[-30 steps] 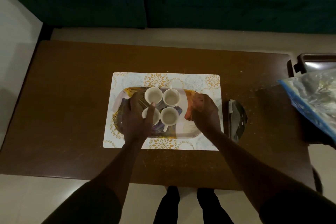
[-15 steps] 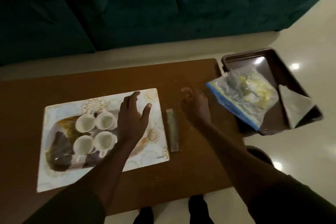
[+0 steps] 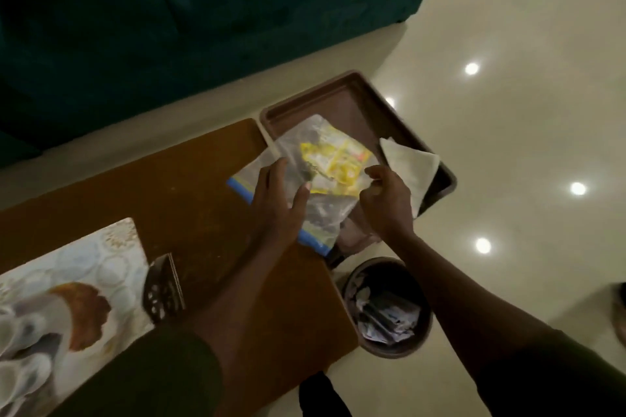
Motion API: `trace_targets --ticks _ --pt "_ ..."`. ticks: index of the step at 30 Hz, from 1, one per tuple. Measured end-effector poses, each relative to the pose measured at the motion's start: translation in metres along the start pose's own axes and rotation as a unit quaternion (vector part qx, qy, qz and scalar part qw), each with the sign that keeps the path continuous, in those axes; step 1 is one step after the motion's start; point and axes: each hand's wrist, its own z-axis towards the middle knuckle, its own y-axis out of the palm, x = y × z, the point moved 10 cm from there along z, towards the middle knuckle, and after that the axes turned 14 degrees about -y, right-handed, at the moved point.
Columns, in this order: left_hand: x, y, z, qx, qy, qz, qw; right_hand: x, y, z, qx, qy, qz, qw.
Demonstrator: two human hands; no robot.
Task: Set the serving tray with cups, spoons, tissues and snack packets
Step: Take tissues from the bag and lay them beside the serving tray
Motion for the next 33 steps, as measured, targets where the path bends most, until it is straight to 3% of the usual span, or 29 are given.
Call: trace_targets --ticks 4,7,11,13,16,21,28,33 --pt "0.042 0.065 0.001 -0.048 0.022 0.008 0.999 0.066 -0.043 0.011 0.060 0.095 0.019 0.994" --pt "0.045 0.097 0.002 -0.128 -0.040 -0.024 0.991 0.079 -0.056 0.018 0.077 0.113 -0.012 0.991" --pt "0.034 0.147 -0.019 -0.303 -0.202 -0.142 0.921 0.075 -0.058 0.020 0.074 0.111 -0.006 0.991" --pt "0.042 0.240 -0.027 -0.355 -0.236 -0.169 0.889 0.153 -0.072 0.032 0.081 0.179 -0.018 0.980" --pt "0.052 0.246 -0.027 -0.370 -0.251 -0.254 0.858 0.150 -0.058 0.037 0.056 0.180 -0.011 0.982" --pt "0.045 0.255 -0.013 -0.351 -0.281 -0.261 0.854 0.146 -0.041 0.056 0.057 0.181 0.011 0.982" --pt "0.028 0.256 -0.020 -0.351 -0.329 -0.279 0.831 0.142 -0.043 0.062 0.088 0.176 -0.010 0.980" --pt "0.029 0.238 -0.018 -0.327 -0.354 -0.321 0.815 0.112 -0.058 0.048 0.140 0.110 0.050 0.983"
